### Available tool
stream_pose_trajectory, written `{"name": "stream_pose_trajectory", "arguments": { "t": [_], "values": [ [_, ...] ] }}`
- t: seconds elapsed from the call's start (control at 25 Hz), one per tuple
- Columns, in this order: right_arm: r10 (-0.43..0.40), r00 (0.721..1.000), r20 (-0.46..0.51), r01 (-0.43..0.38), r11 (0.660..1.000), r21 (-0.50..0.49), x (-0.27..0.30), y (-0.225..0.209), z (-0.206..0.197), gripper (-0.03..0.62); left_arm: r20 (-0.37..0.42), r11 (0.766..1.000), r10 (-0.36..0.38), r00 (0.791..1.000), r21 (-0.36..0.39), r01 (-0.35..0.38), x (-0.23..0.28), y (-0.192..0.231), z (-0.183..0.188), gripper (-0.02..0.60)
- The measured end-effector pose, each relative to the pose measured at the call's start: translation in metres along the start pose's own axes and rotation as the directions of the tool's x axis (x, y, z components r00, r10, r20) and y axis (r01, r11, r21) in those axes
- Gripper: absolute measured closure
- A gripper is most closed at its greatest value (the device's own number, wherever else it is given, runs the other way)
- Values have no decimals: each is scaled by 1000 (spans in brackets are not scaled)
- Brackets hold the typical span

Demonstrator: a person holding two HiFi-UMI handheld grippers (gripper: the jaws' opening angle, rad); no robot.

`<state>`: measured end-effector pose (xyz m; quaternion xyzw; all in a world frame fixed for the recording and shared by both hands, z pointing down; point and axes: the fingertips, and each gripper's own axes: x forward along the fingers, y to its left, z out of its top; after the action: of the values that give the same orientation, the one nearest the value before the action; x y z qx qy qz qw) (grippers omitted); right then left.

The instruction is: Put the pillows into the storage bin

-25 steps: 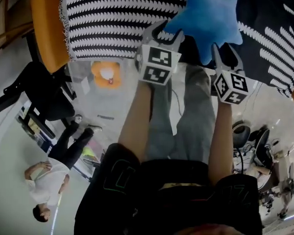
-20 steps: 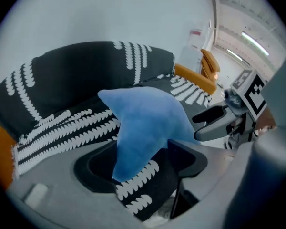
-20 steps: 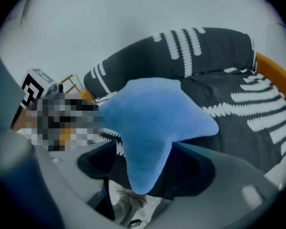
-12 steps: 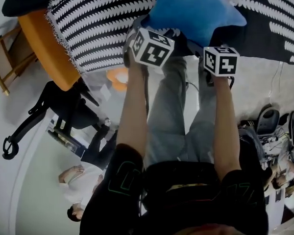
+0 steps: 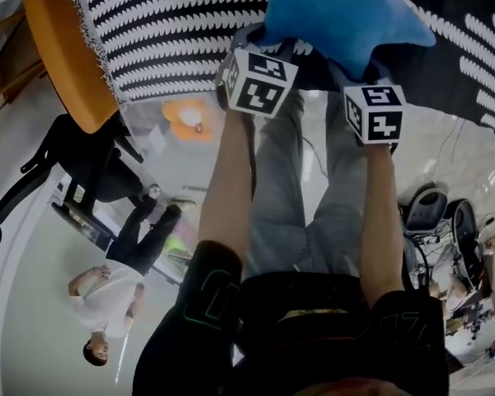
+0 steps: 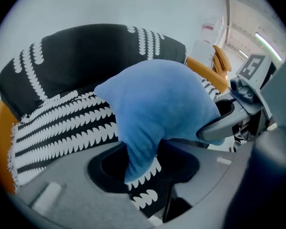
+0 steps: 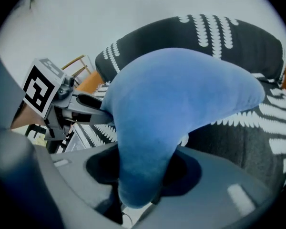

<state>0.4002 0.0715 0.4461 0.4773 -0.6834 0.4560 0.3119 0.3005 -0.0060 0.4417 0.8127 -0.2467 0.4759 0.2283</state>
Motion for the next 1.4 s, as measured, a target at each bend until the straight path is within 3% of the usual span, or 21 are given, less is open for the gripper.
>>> {"name": "stream_pose_trajectory", "arguments": {
  "t": [0.2, 0.36, 0.48, 0.72, 0.84, 1.04, 1.24, 1.4],
  "values": [
    [39, 999, -7, -40, 984, -171, 2, 10, 12, 402, 70, 989, 73, 995, -130, -64, -18, 5, -19, 399],
    [95, 995, -44, -104, 948, -301, 8, 48, 25, 404, 100, 957, 162, 982, -257, -132, -51, 24, -50, 399],
    [143, 986, -86, -166, 904, -393, 19, 93, 29, 402, 102, 915, 236, 967, -358, -185, -82, 44, -87, 399],
    [218, 957, -191, -288, 785, -549, 51, 192, 14, 402, 74, 797, 364, 928, -540, -269, -137, 74, -184, 399],
    [245, 934, -260, -356, 704, -614, 67, 246, -4, 402, 43, 712, 421, 906, -634, -301, -164, 81, -243, 399],
    [265, 880, -393, -473, 542, -694, 93, 335, -37, 399, -35, 522, 507, 861, -782, -340, -205, 84, -338, 399],
    [248, 825, -507, -564, 404, -720, 112, 398, -84, 398, -114, 348, 546, 830, -870, -349, -229, 69, -419, 399],
    [222, 781, -584, -625, 299, -721, 127, 436, -122, 397, -174, 226, 556, 813, -909, -350, -237, 54, -474, 399]
  ]
}}
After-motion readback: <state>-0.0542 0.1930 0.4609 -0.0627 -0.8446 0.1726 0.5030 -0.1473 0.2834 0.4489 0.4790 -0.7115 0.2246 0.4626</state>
